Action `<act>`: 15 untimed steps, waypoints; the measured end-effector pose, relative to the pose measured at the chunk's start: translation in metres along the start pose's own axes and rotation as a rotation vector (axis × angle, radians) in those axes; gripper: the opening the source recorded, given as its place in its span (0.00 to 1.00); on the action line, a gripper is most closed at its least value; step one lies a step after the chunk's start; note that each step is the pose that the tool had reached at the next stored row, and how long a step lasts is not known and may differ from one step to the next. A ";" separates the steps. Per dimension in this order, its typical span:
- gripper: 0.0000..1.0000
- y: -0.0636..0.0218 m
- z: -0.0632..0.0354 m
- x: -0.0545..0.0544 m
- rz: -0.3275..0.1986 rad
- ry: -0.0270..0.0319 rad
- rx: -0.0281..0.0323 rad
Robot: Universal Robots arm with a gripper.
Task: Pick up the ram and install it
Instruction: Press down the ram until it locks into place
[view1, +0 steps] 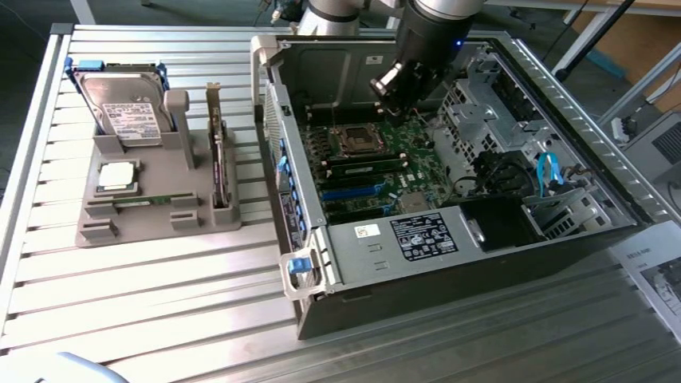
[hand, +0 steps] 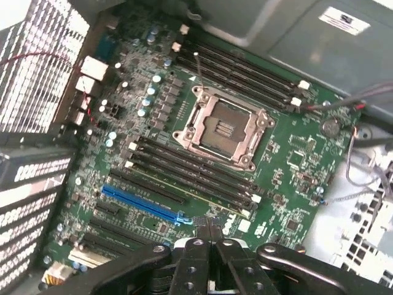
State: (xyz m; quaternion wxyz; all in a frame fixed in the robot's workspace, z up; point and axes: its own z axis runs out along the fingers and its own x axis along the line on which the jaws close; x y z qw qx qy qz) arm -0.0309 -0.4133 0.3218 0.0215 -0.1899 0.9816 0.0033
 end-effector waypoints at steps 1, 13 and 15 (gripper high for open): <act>0.10 0.0000 0.0001 0.000 0.071 0.0001 0.0031; 0.10 0.0000 0.0008 0.000 0.318 0.0005 0.0138; 0.10 0.0000 0.0008 0.000 0.318 0.0005 0.0139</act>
